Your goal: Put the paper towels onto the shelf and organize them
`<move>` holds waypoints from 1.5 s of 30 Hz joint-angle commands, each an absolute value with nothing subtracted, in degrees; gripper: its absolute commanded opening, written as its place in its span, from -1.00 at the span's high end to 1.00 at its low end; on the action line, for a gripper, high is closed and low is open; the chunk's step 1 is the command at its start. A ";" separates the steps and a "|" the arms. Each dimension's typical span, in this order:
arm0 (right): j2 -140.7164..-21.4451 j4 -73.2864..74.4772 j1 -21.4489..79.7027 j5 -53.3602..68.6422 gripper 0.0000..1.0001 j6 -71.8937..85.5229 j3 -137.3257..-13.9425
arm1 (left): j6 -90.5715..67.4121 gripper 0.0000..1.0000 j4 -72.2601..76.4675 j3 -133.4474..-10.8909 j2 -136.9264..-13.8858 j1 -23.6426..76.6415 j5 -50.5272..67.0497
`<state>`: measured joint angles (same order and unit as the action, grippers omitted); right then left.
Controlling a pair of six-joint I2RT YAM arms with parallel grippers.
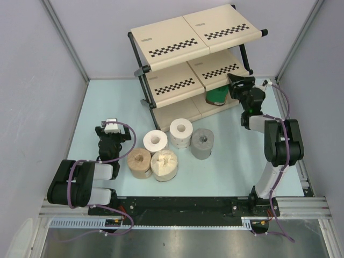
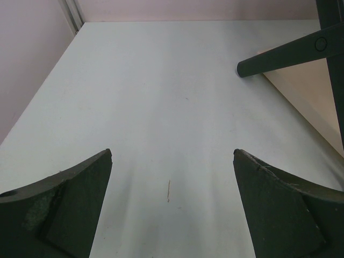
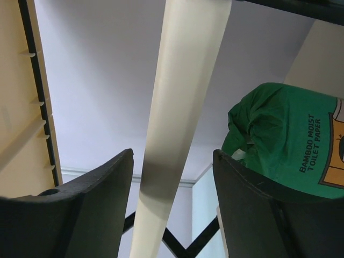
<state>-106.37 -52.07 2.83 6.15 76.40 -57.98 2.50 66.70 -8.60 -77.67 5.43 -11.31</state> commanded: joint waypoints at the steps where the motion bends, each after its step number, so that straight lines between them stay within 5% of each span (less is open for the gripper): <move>1: -106.17 -53.26 3.08 3.34 -0.23 79.72 -60.73 | 2.20 -1.00 68.82 -9.32 -76.90 5.19 -10.11; 7: -106.70 -52.38 2.46 4.22 -0.08 80.33 -62.05 | 2.11 -1.00 68.91 -9.32 -76.82 5.19 -10.11; 14: -106.09 -51.16 1.85 5.71 0.43 79.28 -62.31 | 2.11 -0.99 68.82 -9.32 -76.90 5.19 -10.11; 20: -104.33 -49.31 1.76 7.11 0.57 77.61 -62.32 | 2.11 -1.00 68.82 -9.32 -76.90 5.19 -10.11; 45: -74.99 -30.68 4.92 -2.37 0.61 66.18 -49.84 | 2.11 -0.99 68.82 -9.32 -76.82 5.19 -10.11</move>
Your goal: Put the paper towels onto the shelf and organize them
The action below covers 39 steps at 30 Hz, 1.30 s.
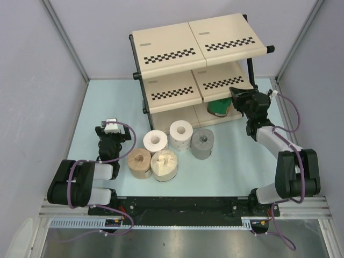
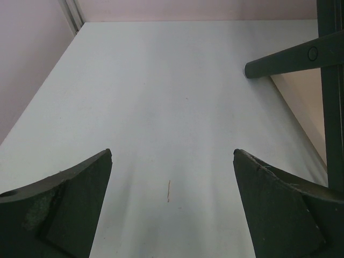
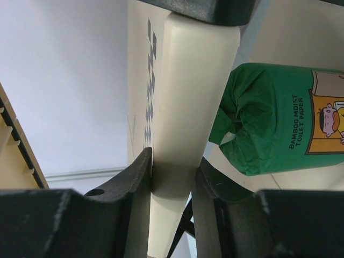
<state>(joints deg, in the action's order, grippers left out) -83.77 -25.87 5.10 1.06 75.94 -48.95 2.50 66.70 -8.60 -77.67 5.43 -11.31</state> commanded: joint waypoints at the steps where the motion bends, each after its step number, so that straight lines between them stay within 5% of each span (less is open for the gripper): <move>1: -74.27 -28.93 4.83 -1.76 0.61 65.75 -49.05 | 2.11 -1.00 68.82 -9.32 -76.90 5.19 -10.11; 20: -58.72 -20.66 1.41 3.78 0.57 63.46 -37.01 | 2.11 -1.00 68.82 -9.32 -76.82 5.19 -10.11; 23: -56.87 -19.08 1.14 3.52 0.41 62.23 -36.21 | 2.11 -1.00 68.91 -9.32 -76.73 5.19 -10.11; 27: -56.69 -16.79 0.44 5.79 -0.29 61.26 -36.12 | 2.20 -1.00 68.82 -9.32 -76.82 5.10 -10.11; 30: -55.02 -15.91 -1.49 6.24 -0.53 60.21 -36.04 | 2.20 -1.00 68.82 -9.32 -76.90 5.19 -10.11; 39: -41.41 -2.48 -0.01 5.63 -0.58 53.01 -33.75 | 2.11 -1.00 68.91 -9.32 -76.90 5.19 -10.11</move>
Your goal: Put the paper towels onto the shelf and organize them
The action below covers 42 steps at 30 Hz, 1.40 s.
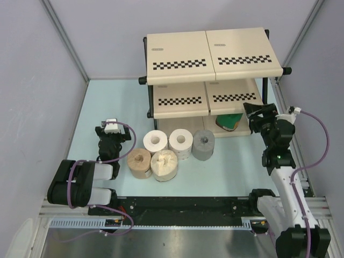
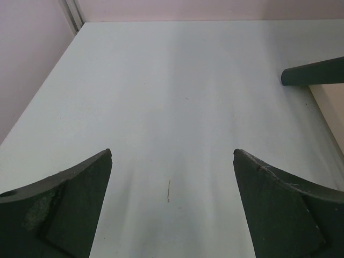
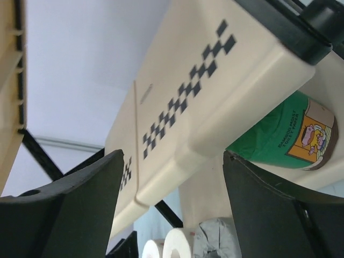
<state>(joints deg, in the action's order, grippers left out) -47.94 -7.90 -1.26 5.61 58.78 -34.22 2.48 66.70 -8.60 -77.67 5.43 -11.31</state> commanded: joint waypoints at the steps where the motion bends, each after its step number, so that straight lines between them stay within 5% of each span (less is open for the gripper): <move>1: -38.61 -0.63 2.26 5.28 -0.58 51.78 -33.66 | 2.20 -0.99 68.73 -9.32 -76.82 5.19 -10.19; 9: -31.20 16.95 22.47 -11.93 -0.50 38.24 -33.75 | 2.11 -1.00 68.82 -9.32 -76.82 5.19 -10.11; 16: -42.61 15.57 45.33 -30.40 -0.60 37.43 -34.10 | 2.11 -0.99 68.82 -9.32 -76.90 5.19 -10.11; 42: -63.36 8.61 44.30 -32.08 -0.41 42.36 -34.37 | 2.20 -0.99 68.82 -9.32 -76.82 5.19 -10.11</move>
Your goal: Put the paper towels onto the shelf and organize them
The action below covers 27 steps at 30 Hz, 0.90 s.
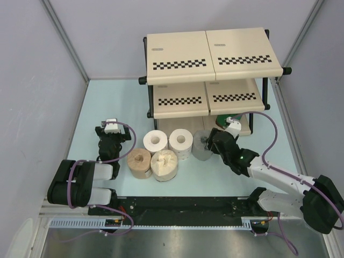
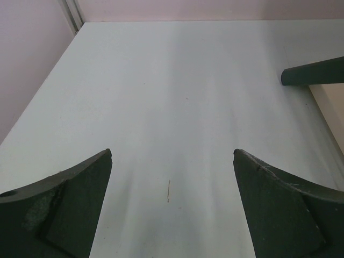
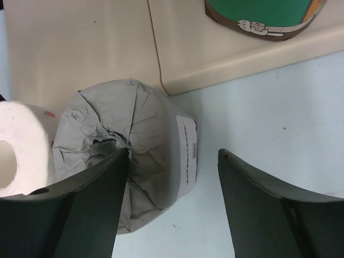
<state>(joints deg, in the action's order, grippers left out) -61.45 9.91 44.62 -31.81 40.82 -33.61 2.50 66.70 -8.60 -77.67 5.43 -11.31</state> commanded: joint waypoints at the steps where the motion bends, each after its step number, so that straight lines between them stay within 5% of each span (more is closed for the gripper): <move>1: -63.80 8.53 44.21 -31.99 -0.40 42.45 -34.37 | 2.11 -1.00 68.82 -9.32 -76.90 5.19 -10.11; 12: -67.94 5.36 44.21 -27.78 -0.40 42.36 -34.37 | 2.20 -1.00 68.82 -9.32 -76.82 5.18 -10.11; 27: -71.10 5.89 43.86 -26.98 0.06 43.15 -34.37 | 2.20 -0.99 68.82 -9.32 -76.82 5.19 -10.11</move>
